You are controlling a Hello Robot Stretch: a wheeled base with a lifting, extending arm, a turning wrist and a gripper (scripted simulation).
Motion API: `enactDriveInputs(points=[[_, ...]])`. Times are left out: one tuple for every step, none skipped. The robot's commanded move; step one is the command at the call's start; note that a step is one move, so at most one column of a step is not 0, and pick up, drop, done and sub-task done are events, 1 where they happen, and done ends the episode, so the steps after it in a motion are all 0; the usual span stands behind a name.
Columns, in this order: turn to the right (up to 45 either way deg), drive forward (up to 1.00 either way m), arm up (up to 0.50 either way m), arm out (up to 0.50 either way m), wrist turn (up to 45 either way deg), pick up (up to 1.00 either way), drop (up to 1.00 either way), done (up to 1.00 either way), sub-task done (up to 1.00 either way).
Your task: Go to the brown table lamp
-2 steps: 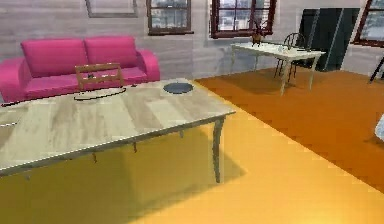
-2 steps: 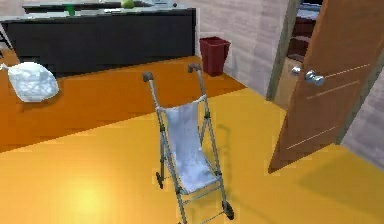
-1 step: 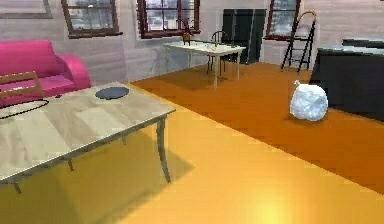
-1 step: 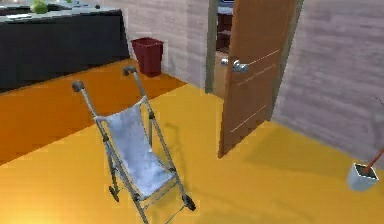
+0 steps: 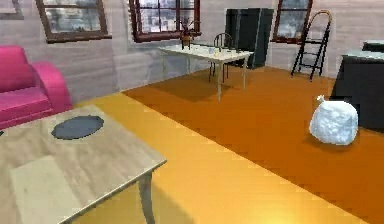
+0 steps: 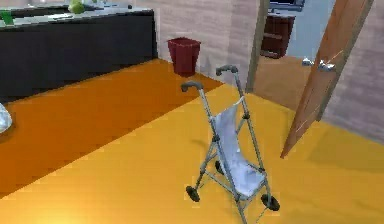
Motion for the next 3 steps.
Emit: enactDriveInputs(points=[[42.0, 0.00, 0.00, 0.00, 0.0, 0.00, 0.00, 0.00, 0.00], [0.0, 0.90, 0.00, 0.00, 0.0, 0.00, 0.00, 0.00, 0.00], [45.0, 0.00, 0.00, 0.00, 0.0, 0.00, 0.00, 0.00, 0.00]])
